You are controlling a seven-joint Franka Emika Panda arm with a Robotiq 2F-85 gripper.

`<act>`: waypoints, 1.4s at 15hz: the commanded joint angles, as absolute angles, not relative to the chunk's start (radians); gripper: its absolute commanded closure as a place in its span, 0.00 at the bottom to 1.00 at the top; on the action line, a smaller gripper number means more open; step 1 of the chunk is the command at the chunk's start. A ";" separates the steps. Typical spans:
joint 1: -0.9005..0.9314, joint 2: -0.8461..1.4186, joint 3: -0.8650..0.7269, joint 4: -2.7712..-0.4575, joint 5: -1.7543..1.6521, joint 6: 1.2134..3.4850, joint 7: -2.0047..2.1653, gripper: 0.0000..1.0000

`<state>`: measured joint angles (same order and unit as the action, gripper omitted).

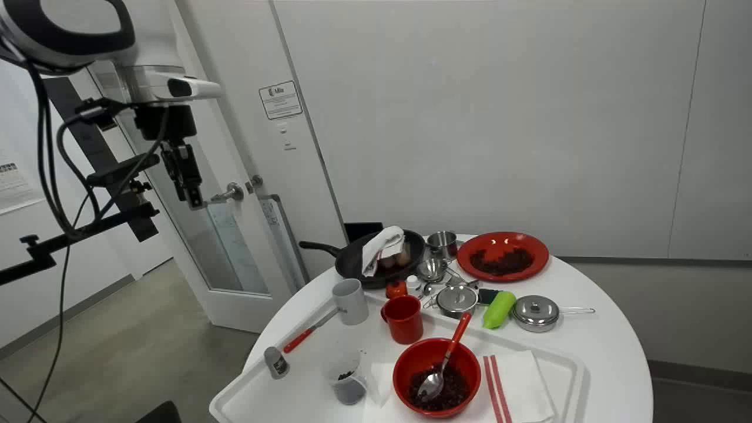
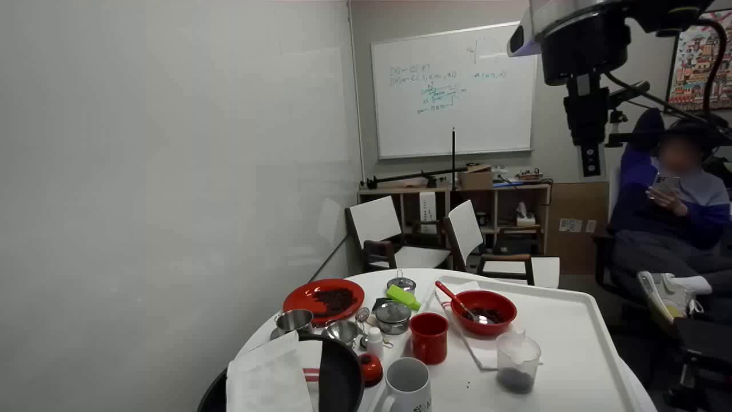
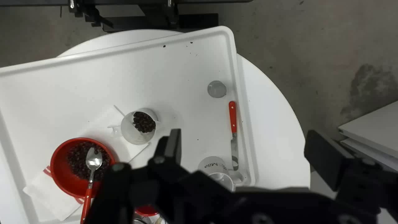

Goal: Pick up the jar and pour some of its contents in the bowl

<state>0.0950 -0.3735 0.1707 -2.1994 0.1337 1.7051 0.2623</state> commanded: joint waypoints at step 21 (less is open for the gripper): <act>0.004 -0.221 0.139 -2.174 0.174 2.116 0.758 0.00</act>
